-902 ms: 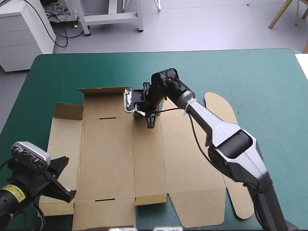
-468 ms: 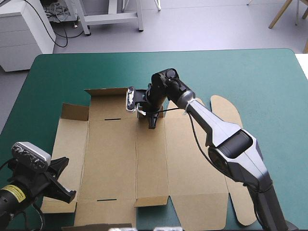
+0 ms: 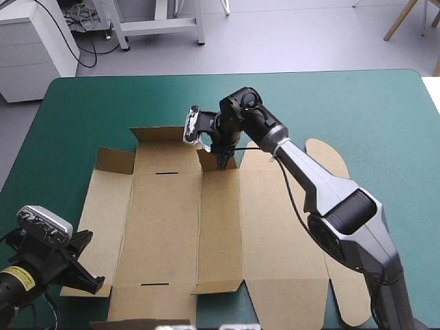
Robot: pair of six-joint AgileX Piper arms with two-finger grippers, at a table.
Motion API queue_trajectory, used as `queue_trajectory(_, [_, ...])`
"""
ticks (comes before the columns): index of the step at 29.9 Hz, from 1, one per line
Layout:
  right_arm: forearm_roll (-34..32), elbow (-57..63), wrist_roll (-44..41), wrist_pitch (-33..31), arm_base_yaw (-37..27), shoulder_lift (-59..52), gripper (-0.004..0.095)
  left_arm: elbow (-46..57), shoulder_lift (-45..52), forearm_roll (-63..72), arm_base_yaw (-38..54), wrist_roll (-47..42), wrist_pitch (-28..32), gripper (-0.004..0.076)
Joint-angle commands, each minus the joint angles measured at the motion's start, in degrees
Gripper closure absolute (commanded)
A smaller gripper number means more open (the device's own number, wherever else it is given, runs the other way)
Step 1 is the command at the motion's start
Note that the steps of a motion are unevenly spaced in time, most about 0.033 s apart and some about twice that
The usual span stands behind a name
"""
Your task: Fold the box
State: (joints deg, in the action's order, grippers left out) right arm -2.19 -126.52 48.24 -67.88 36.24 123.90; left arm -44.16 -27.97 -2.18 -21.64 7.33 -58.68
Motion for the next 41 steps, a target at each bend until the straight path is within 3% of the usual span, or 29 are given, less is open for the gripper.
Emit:
queue_trajectory(1, [-7.2, -2.0, -6.0, 0.7, -2.6, -8.5, 0.0478, -1.7, -0.4, 0.0, -0.3, -0.4, 2.9, 0.0734])
queue_trajectory(6, [-9.9, -1.8, -19.2, -1.1, -9.1, -13.9, 0.0677, -1.7, -0.4, 0.0, -0.3, -1.5, 2.9, 0.0734])
queue_trajectory(10, [-7.9, 0.8, -25.9, -1.1, -15.7, -18.7, 0.0932, -1.7, -0.4, 0.0, -0.3, -1.5, 2.8, 0.0734])
queue_trajectory(16, [-4.5, 11.6, -29.1, -1.1, -25.6, -28.6, 0.0922, -1.7, -0.4, 0.0, -0.3, -1.5, 2.8, 0.0734])
queue_trajectory(24, [9.0, 36.3, -30.2, -1.1, -43.9, -45.9, 0.0922, -1.7, -0.4, 0.0, -0.3, -1.5, 2.8, 0.0734])
queue_trajectory(29, [10.1, 52.8, -30.1, 0.5, -53.6, -58.2, 0.0922, -1.7, -0.4, 0.3, -0.3, -1.5, 2.8, 0.0734])
queue_trajectory(32, [10.8, 61.0, -30.5, 4.4, -55.0, -66.1, 0.0922, -1.7, -0.4, 1.3, -0.3, -1.5, 2.8, 0.0734])
queue_trajectory(41, [14.9, 78.7, -30.5, 5.3, -54.9, -84.1, 0.0922, -1.7, -0.4, 3.6, -0.3, -1.5, 3.5, 0.0734])
